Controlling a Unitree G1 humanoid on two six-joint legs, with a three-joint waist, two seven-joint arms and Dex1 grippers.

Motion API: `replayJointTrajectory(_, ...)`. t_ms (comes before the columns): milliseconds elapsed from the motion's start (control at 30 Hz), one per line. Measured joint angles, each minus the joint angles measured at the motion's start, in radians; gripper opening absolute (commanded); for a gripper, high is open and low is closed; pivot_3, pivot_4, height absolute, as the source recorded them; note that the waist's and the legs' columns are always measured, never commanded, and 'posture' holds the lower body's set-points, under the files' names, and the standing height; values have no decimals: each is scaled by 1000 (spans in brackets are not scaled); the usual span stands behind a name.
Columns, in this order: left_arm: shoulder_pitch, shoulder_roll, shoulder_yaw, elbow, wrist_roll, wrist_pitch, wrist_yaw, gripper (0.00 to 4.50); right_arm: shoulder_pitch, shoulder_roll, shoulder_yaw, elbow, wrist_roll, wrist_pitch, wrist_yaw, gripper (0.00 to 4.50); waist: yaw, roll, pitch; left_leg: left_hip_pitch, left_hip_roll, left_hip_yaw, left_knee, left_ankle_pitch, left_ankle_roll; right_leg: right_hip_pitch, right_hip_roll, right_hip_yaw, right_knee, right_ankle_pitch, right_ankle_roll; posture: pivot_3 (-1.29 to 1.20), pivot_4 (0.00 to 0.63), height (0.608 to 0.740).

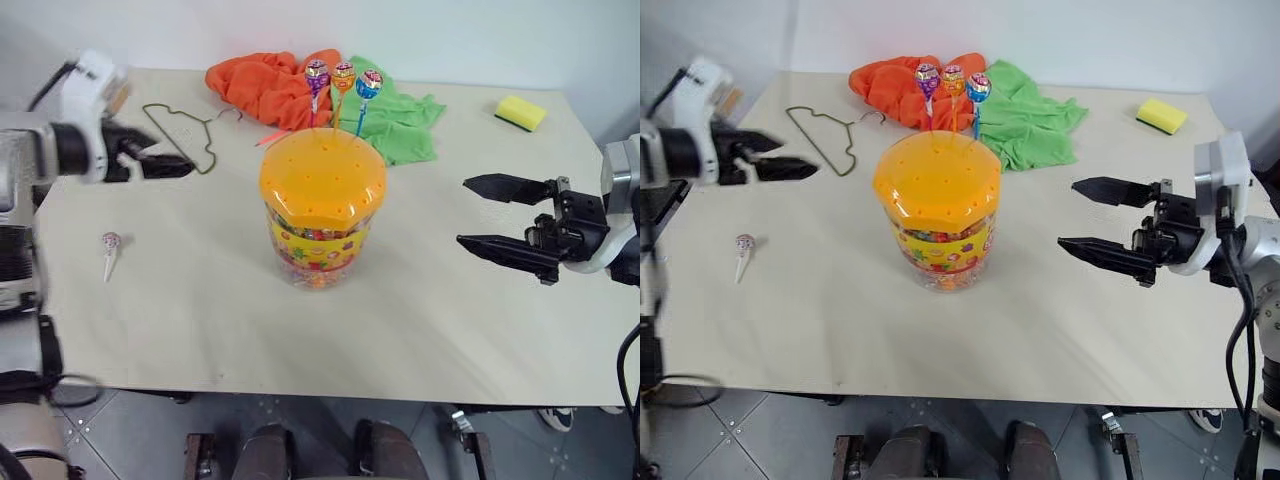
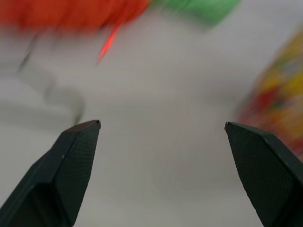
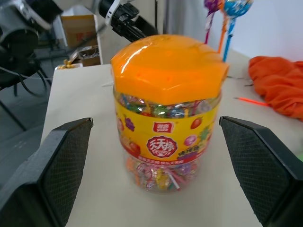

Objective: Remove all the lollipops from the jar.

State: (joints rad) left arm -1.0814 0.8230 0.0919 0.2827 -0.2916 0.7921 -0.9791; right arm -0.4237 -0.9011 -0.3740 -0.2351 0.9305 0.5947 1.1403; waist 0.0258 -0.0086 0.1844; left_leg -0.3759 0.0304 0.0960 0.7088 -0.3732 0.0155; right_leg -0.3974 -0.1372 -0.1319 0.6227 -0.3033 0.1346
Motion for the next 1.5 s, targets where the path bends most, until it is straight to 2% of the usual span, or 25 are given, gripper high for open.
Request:
replayJointTrajectory(100, -11, -98, 34, 67, -57, -174, -62, 4473, 13, 1, -15, -19, 14, 6, -22, 4500, -2, 0, 0, 0, 0, 1, 0, 0, 0, 0, 0, 0, 0, 0, 0, 0, 150, 740)
replayJointTrajectory(200, -68, -171, 23, 210, -60, -297, -124, 4473, 37, 2, -40, -38, 15, 6, -43, 4500, -2, 0, 0, 0, 0, 1, 0, 0, 0, 0, 0, 0, 0, 0, 0, 0, 150, 740)
replayJointTrajectory(400, -214, -269, -8, 464, -31, -467, -186, 4473, 112, 6, -85, -98, 28, 6, -82, 4500, 2, 0, 0, -1, -1, 2, 1, -1, 2, 0, 0, 0, 0, 0, 0, 0, 150, 740)
replayJointTrajectory(600, -295, -349, -15, 622, -19, -560, -250, 4473, 216, 10, -161, -180, 48, 6, -135, 4500, 0, 0, 0, -1, -1, 2, 2, -1, 2, 0, 0, 0, 0, 0, 0, 0, 150, 740)
replayJointTrajectory(700, -324, -356, -15, 672, -8, -591, -263, 3902, 250, 11, -189, -211, 64, 5, -158, 4500, -1, 0, 0, -1, -1, 1, 1, -1, 2, 0, 0, 0, 0, 0, 0, 0, 150, 740)
replayJointTrajectory(1133, -353, -374, -12, 742, 23, -630, -273, 29, 317, 12, -224, -272, 89, -6, -215, 4500, 1, 0, 0, -1, -1, 1, 2, -1, 2, 0, 0, 0, 0, 0, 0, 0, 150, 740)
replayJointTrajectory(1400, -398, -367, 35, 741, 8, -630, -251, 29, 282, 10, -223, -262, 89, -10, -211, 4500, 0, -1, 0, -1, -1, 1, 2, -1, 2, 0, 0, 0, -1, 0, 0, 0, 150, 740)
replayJointTrajectory(1500, -443, -328, 65, 727, 4, -640, -201, 29, 263, 7, -222, -246, 90, -8, -203, 4500, -2, 0, 0, -1, -1, 1, 2, -1, 2, 0, 0, 0, -1, 0, 0, 0, 150, 740)
